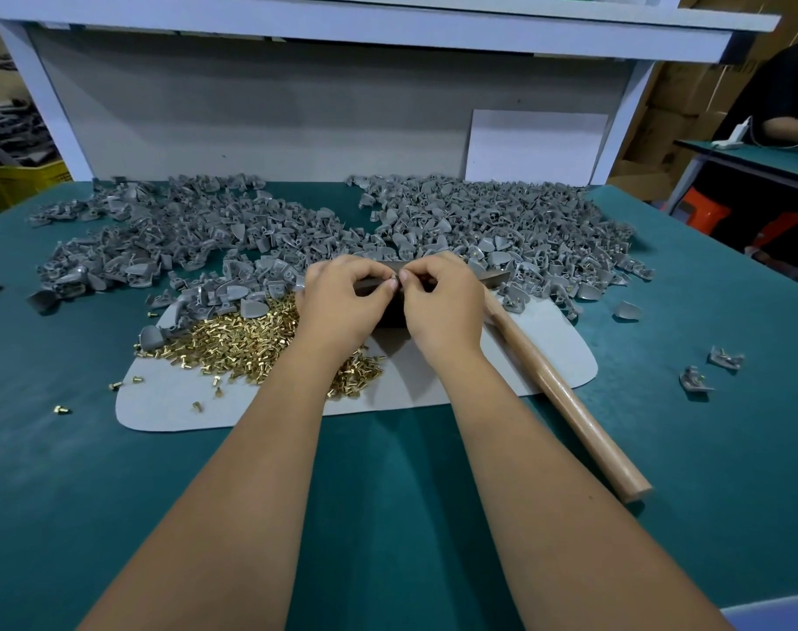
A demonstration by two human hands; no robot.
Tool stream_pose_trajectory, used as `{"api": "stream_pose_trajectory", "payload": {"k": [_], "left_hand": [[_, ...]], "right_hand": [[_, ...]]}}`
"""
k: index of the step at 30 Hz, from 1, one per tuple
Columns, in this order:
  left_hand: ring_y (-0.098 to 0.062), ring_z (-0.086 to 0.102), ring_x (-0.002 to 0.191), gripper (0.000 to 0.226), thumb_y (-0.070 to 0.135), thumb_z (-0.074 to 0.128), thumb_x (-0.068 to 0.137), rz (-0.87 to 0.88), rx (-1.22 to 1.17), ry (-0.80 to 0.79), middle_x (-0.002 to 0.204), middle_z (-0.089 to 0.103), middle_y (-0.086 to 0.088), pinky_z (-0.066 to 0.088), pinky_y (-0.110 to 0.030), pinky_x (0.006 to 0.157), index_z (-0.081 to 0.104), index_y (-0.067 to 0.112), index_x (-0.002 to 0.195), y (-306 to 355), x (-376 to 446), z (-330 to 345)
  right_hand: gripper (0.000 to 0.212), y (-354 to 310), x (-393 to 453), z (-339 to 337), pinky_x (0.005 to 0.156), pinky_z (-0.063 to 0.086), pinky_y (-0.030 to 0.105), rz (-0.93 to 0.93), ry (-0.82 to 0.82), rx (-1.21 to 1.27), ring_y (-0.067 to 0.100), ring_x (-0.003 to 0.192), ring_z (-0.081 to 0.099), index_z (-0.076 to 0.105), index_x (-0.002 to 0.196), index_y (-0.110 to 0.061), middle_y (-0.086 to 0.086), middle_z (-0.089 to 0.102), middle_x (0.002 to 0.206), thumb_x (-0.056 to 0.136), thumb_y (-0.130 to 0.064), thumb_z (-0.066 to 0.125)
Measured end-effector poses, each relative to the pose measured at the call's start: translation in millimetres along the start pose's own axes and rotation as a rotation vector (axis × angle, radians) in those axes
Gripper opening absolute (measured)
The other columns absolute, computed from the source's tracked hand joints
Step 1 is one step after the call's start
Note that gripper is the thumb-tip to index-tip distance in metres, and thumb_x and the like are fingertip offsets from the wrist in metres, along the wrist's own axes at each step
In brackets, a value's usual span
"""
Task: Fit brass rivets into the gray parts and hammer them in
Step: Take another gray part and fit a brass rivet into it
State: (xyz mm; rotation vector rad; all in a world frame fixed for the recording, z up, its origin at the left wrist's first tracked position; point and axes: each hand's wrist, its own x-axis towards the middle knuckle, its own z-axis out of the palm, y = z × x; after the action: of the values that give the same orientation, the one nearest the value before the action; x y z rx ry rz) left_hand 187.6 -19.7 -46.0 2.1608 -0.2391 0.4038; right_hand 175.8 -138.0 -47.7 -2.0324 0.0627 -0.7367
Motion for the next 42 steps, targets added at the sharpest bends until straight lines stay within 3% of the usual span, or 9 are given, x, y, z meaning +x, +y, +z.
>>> {"api": "stream_pose_trajectory", "payload": {"k": [8, 12, 19, 24, 27, 42], "left_hand": [[-0.025, 0.042, 0.125, 0.009, 0.033, 0.068, 0.090, 0.008, -0.020, -0.005, 0.105, 0.062, 0.012, 0.033, -0.050, 0.108, 0.065, 0.040, 0.085, -1.0, 0.9, -0.7], [-0.025, 0.041, 0.126, 0.002, 0.033, 0.068, 0.090, -0.002, -0.018, 0.004, 0.108, 0.063, 0.009, 0.033, -0.049, 0.109, 0.070, 0.034, 0.090, -1.2, 0.9, 0.3], [-0.027, 0.047, 0.124, 0.007, 0.030, 0.069, 0.090, 0.009, -0.036, -0.001, 0.111, 0.066, 0.004, 0.035, -0.049, 0.108, 0.074, 0.028, 0.094, -1.1, 1.2, -0.2], [-0.028, 0.046, 0.125, 0.009, 0.028, 0.068, 0.091, 0.002, -0.039, 0.008, 0.113, 0.066, 0.005, 0.034, -0.049, 0.109, 0.067, 0.034, 0.084, 0.5, 0.9, 1.5], [-0.028, 0.047, 0.124, 0.012, 0.028, 0.068, 0.091, 0.002, -0.067, 0.013, 0.112, 0.067, 0.004, 0.036, -0.050, 0.108, 0.067, 0.035, 0.082, 0.5, 0.8, 1.7], [-0.021, 0.035, 0.128, 0.009, 0.029, 0.067, 0.091, -0.036, -0.118, 0.013, 0.105, 0.061, 0.015, 0.029, -0.048, 0.111, 0.070, 0.033, 0.084, -1.3, 0.7, 2.4]], "right_hand": [[0.015, -1.7, -1.1, 1.8, 0.064, 0.032, 0.013, 0.033, 0.022, 0.035, 0.003, 0.075, 0.048, 0.069, 0.074, -0.016, -0.011, 0.056, 0.080, 0.084, -0.006, 0.064], [0.015, -1.8, -1.6, 2.4, 0.065, 0.031, 0.015, 0.045, 0.028, 0.045, 0.004, 0.076, 0.048, 0.069, 0.075, -0.014, -0.006, 0.059, 0.085, 0.085, -0.005, 0.063], [0.013, 1.1, -2.3, 1.3, 0.062, 0.032, 0.010, 0.045, 0.009, 0.051, 0.001, 0.076, 0.049, 0.071, 0.077, -0.018, -0.009, 0.060, 0.084, 0.086, -0.011, 0.064], [0.026, -2.3, -3.6, -0.5, 0.071, 0.041, 0.026, 0.173, 0.071, 0.242, 0.003, 0.079, 0.056, 0.074, 0.076, -0.018, -0.005, 0.066, 0.084, 0.091, -0.023, 0.054], [0.028, -4.6, -5.3, -1.3, 0.078, 0.045, 0.027, 0.208, 0.081, 0.298, 0.007, 0.086, 0.060, 0.072, 0.075, -0.026, -0.006, 0.069, 0.087, 0.094, -0.025, 0.051], [0.031, -3.5, -3.8, 0.1, 0.081, 0.048, 0.033, 0.218, 0.081, 0.320, 0.009, 0.086, 0.062, 0.069, 0.070, -0.030, -0.006, 0.070, 0.085, 0.094, -0.030, 0.049]]}}
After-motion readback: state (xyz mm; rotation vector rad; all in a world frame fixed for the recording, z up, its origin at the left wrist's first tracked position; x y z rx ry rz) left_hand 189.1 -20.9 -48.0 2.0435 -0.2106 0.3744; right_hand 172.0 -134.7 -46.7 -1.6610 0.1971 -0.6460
